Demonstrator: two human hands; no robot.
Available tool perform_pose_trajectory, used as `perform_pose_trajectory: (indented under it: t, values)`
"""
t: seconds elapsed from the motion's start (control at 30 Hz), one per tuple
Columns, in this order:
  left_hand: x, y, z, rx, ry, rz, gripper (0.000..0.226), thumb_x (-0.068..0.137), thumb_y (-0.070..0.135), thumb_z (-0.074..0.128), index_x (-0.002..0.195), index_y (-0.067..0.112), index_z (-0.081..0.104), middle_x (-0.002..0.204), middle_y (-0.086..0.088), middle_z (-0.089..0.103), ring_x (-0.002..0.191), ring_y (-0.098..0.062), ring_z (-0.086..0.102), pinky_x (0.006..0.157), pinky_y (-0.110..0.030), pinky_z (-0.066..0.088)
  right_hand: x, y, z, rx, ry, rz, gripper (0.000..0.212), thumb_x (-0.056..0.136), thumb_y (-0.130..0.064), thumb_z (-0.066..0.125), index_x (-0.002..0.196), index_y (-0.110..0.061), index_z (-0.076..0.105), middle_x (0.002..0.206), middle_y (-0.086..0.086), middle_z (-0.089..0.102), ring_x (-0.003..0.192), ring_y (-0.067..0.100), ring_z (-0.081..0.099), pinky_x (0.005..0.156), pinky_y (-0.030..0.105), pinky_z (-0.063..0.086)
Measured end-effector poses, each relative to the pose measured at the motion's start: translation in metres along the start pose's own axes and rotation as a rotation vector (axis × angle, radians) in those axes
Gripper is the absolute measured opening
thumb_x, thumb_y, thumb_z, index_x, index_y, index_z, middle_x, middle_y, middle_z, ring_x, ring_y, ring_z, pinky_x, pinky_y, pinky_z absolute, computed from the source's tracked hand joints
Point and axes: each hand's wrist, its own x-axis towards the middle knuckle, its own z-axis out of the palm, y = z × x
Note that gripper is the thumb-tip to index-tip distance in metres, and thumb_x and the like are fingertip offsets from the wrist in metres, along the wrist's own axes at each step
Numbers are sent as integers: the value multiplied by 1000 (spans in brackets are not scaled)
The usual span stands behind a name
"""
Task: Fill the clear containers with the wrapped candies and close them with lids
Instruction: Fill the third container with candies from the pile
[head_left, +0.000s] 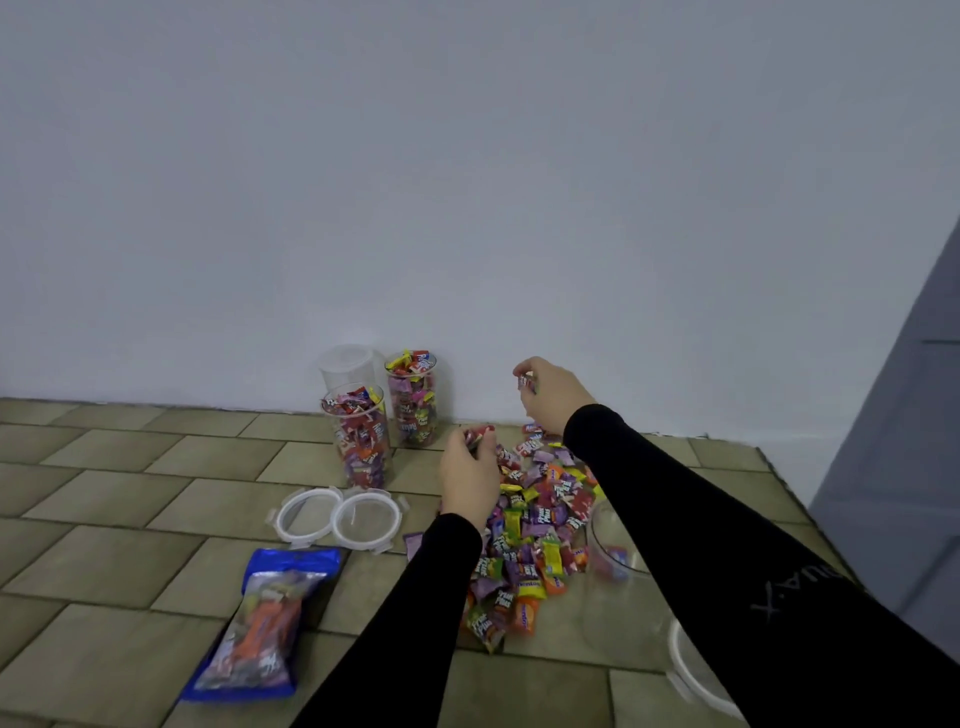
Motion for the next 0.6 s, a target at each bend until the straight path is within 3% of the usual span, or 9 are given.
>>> perform_pose_trajectory:
  t: [0.13,0.4,0.5,0.6]
  values:
    - [-14,16,10,-110,23,42,21,99,25,51,115,12,57,107,-1,61,98,-19,58,81,-29,46,-30,0,-24,225,85,-16,27,99,-12,42,123,-17,52,90,-1,54,66,8,54,51,11,43]
    - [-46,36,25,-139,47,135,25,100,25,50,120,11,55,110,0,59,98,-13,54,75,-16,36,-101,23,-42,633,374,17,23,99,-16,47,120,-22,54,94,-9,55,76,3,54,66,22,53]
    - [-59,40,28,-195,31,158,19,100,25,51,116,16,55,110,1,59,99,-12,56,73,-16,39,-117,36,-42,706,523,13,24,99,-19,50,121,-24,55,90,-7,52,67,3,47,66,31,48]
    - [-70,44,34,-280,-3,169,14,99,25,52,112,20,55,108,4,60,96,-5,56,71,-8,43,-127,45,-40,799,654,21,21,97,-22,52,115,-32,57,96,-6,53,74,9,48,70,33,46]
